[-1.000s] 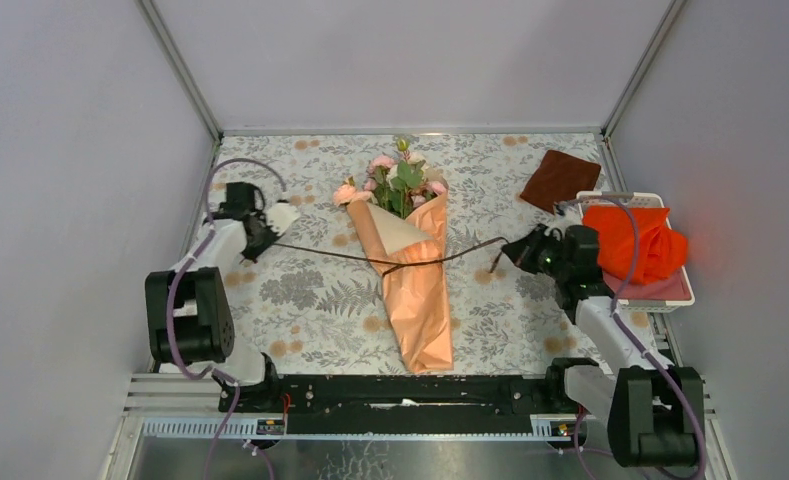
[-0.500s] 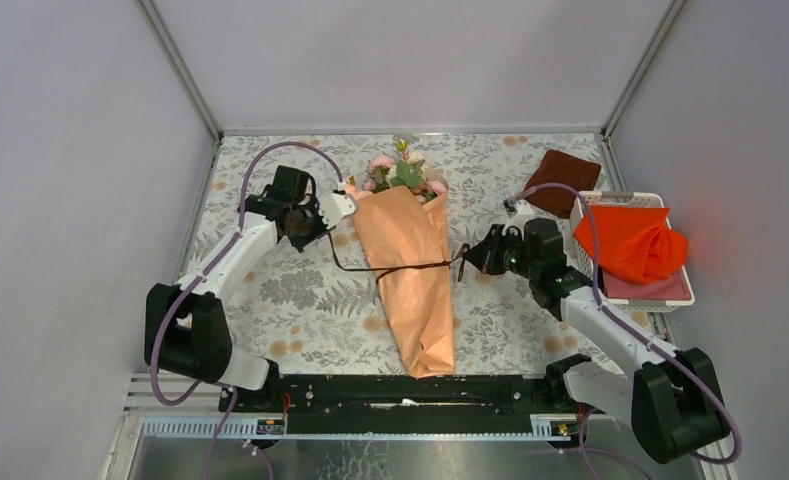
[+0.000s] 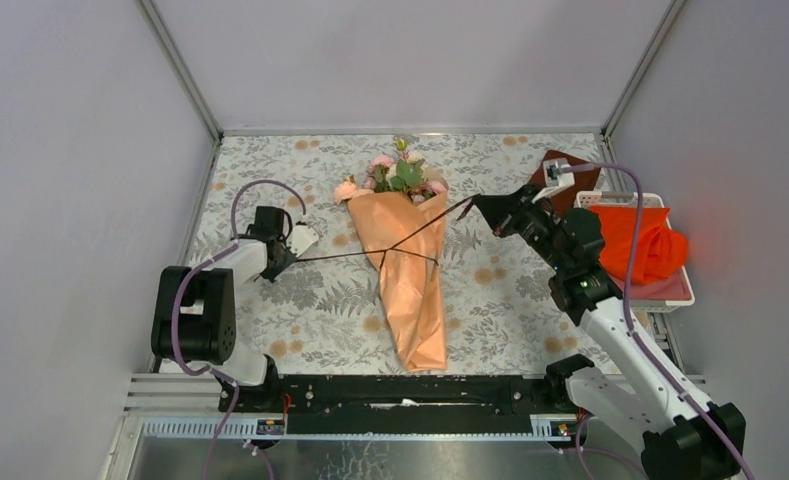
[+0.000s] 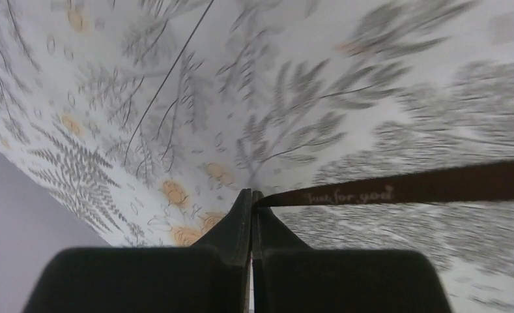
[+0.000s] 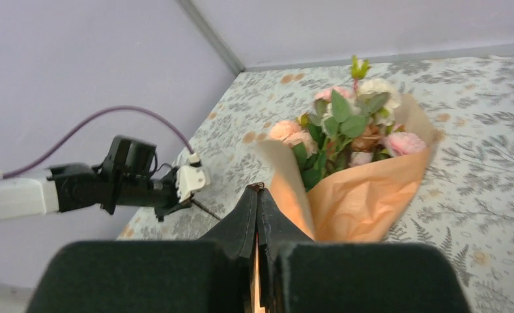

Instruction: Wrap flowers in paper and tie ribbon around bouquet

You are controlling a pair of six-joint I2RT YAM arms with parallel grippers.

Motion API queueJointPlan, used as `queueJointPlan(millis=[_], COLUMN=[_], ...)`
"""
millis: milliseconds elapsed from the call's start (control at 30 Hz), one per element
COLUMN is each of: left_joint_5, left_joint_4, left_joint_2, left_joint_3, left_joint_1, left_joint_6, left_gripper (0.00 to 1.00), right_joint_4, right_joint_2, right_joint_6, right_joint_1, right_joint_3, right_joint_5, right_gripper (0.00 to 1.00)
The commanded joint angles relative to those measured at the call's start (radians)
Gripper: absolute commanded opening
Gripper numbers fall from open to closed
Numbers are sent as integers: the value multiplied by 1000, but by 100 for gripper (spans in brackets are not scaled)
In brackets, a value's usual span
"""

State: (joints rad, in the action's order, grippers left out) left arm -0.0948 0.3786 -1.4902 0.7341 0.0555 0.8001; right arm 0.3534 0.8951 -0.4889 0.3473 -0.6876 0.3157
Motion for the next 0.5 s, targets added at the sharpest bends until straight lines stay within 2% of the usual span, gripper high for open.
queueJointPlan(millis=[0, 100, 267, 467], left_joint_5=[-99, -103, -109, -98], left_joint_4=[-169, -216, -265, -284], left_joint_2=[-55, -82, -133, -163], left_joint_3=[-19, -52, -67, -43], left_joint_1=[-112, -173, -242, -302], left_joint_6=[54, 88, 126, 142], left_gripper=[0, 0, 0, 0], right_joint_4=[58, 47, 69, 89], right_joint_2=[-111, -179, -170, -145], right_joint_6=[-94, -139, -273, -317], right_joint_1=[-4, -85, -367, -507], right_joint_3=[62, 178, 333, 461], right_joint_5=[-261, -428, -325, -273], right_gripper=[0, 0, 0, 0])
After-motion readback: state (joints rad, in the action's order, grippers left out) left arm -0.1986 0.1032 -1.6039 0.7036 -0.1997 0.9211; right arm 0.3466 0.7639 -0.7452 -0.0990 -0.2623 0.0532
